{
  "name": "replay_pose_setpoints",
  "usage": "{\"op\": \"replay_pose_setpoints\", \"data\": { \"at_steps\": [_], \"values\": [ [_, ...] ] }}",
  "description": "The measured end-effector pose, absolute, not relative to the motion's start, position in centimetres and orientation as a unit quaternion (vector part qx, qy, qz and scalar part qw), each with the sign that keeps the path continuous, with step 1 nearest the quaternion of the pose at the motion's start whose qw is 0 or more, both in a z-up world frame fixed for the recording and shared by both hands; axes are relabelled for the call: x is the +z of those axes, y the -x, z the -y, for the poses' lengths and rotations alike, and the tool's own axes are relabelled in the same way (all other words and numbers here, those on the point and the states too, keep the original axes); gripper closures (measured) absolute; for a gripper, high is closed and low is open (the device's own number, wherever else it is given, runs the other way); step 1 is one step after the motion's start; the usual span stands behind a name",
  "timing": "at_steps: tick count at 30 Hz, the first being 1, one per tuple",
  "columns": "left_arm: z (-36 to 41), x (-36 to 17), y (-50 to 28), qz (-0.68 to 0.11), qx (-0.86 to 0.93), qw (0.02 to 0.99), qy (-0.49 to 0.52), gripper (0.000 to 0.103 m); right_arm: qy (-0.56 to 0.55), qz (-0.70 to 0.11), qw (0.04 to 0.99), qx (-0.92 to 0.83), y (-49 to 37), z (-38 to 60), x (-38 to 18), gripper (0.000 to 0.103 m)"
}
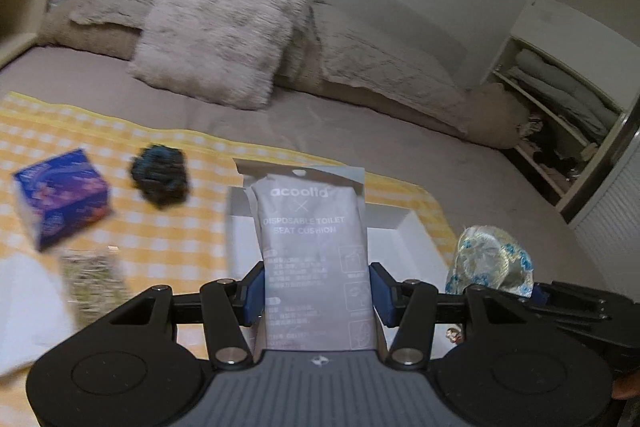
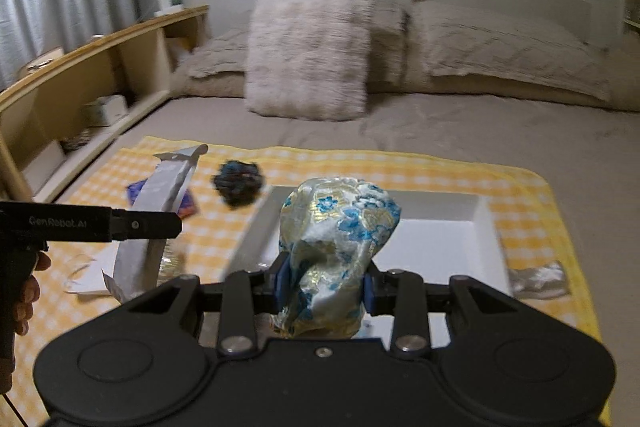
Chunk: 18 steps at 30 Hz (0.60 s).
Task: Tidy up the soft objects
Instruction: 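Carry the grey packet into the tray and release it with the left tool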
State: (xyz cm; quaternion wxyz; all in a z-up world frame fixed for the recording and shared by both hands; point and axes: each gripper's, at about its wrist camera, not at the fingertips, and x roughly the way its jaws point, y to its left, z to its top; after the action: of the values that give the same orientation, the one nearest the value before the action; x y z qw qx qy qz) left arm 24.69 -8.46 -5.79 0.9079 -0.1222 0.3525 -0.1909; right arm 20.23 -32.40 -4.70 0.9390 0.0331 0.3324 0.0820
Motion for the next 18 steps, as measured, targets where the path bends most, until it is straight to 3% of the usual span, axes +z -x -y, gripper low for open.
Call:
{"op": "replay_pose_setpoints", "data": {
  "at_steps": [18],
  "values": [
    [19.9,-14.8,-29.4,-0.392,-0.326,0.811,0.288,0.048,-0.064,-0.362,0.930,-0.019,-19.9,42.6,-8.3,0.067]
  ]
}}
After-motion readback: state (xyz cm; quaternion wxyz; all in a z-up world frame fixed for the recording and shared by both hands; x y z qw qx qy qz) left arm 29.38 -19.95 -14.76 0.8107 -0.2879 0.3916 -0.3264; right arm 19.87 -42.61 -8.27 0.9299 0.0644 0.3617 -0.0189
